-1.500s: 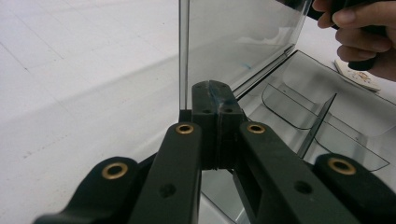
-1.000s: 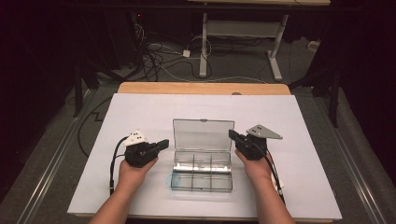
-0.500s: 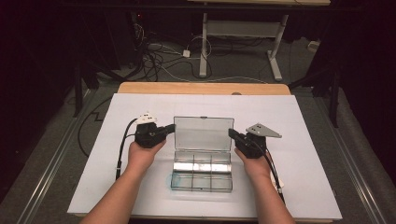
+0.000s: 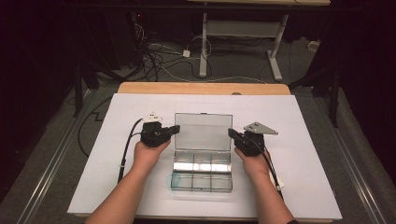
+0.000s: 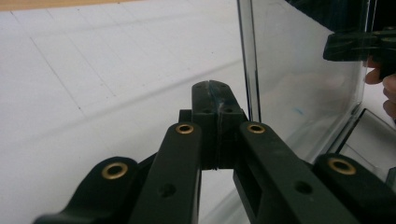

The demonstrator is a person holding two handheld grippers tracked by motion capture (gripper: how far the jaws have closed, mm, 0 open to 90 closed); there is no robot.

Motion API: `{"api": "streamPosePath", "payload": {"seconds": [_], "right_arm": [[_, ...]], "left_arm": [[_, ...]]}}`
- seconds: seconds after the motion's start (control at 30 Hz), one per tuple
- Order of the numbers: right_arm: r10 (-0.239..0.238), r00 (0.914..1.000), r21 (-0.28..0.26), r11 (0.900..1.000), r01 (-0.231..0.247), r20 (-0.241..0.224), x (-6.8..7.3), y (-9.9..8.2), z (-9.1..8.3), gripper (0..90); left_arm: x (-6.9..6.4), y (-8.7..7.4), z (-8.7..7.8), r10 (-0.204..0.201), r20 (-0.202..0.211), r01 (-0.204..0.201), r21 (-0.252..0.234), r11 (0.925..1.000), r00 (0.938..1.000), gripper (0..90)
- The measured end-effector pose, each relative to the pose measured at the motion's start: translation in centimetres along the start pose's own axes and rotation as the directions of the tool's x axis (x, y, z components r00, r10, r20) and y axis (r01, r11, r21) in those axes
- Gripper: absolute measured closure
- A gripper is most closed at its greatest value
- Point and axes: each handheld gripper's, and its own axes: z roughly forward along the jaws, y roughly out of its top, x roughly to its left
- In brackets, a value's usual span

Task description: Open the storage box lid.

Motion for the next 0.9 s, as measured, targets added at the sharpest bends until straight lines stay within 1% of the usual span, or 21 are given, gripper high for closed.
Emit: {"api": "streamPosePath", "payload": {"seconds": [0.07,0.13,0.33,0.43,0.5,0.67,0.77,0.9], "right_arm": [[0.006,1.0,0.014,0.9999,-0.006,0.003,-0.1,-0.1,0.3,90.0],[0.007,1.0,0.027,0.9996,-0.007,0.007,-0.1,-0.3,0.5,90.0],[0.028,0.9995,0.087,0.9958,-0.029,0.015,-0.4,-0.8,1.3,90.0],[0.032,0.9992,0.124,0.9917,-0.035,0.023,-0.4,-1.1,1.7,90.0],[0.033,0.999,0.14,0.9894,-0.037,0.03,-0.4,-1.3,1.8,90.0],[0.029,0.9987,0.172,0.9844,-0.036,0.042,-0.3,-1.5,2.0,90.0],[0.026,0.9985,0.193,0.9807,-0.035,0.049,-0.2,-1.6,2.2,90.0],[0.023,0.9979,0.217,0.9755,-0.035,0.06,-0.1,-1.7,2.3,90.0]], "left_arm": [[0.1,-0.2,0.2,0.0,-0.012,0.001,0.013,0.9999,0.9999,87.5],[0.3,-0.3,0.4,-0.004,-0.015,0.004,0.027,0.9996,0.9999,87.5],[0.7,-0.7,1.2,-0.008,-0.036,0.011,0.077,0.9969,0.9993,87.5],[0.9,-1.0,1.5,-0.008,-0.049,0.014,0.114,0.9934,0.9988,87.4],[0.9,-1.2,1.7,-0.009,-0.055,0.016,0.129,0.9915,0.9985,87.4],[0.9,-1.3,2.0,-0.016,-0.069,0.027,0.163,0.9862,0.9975,87.4],[0.8,-1.5,2.1,-0.015,-0.08,0.03,0.19,0.9813,0.9967,87.5],[0.7,-1.6,2.2,-0.001,-0.078,0.018,0.22,0.9754,0.997,87.5]]}}
